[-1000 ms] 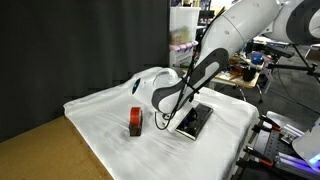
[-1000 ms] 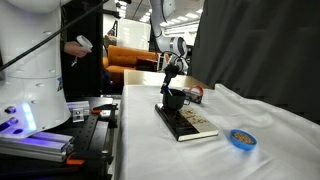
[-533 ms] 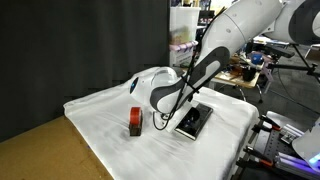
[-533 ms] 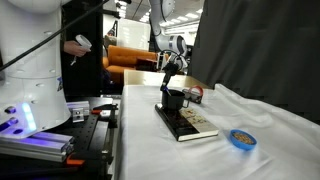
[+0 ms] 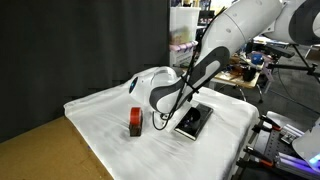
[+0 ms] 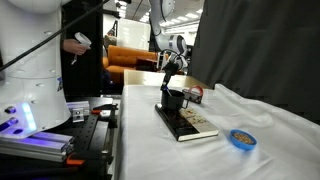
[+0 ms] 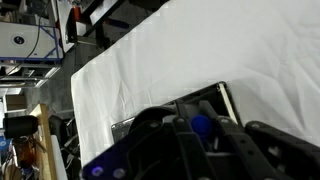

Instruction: Remove the blue marker from the black mug and put it on the left side of the table

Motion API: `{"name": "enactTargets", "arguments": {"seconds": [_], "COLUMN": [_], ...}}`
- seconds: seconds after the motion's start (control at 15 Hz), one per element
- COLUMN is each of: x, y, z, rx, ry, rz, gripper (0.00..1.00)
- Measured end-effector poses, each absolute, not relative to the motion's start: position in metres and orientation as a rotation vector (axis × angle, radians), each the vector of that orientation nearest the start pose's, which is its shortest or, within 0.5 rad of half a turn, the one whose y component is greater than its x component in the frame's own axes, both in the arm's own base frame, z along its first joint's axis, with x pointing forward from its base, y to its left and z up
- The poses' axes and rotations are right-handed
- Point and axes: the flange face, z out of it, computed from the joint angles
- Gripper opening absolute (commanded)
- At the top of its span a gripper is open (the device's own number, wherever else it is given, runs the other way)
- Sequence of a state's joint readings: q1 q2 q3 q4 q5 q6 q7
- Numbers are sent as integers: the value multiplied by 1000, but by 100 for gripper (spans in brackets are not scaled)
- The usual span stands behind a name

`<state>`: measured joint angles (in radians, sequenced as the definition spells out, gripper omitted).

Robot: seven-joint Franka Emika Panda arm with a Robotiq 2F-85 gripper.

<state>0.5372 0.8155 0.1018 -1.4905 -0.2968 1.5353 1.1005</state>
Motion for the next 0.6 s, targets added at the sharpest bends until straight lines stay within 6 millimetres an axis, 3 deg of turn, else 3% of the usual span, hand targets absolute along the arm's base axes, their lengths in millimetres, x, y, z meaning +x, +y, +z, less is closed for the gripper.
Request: {"name": "enactTargets", "arguments": {"seconds": [0.6], "x": [533], "y": [326], "z": [164], "rx": [2354], "ry": [-456], "rz": [-398], "gripper": [5]}}
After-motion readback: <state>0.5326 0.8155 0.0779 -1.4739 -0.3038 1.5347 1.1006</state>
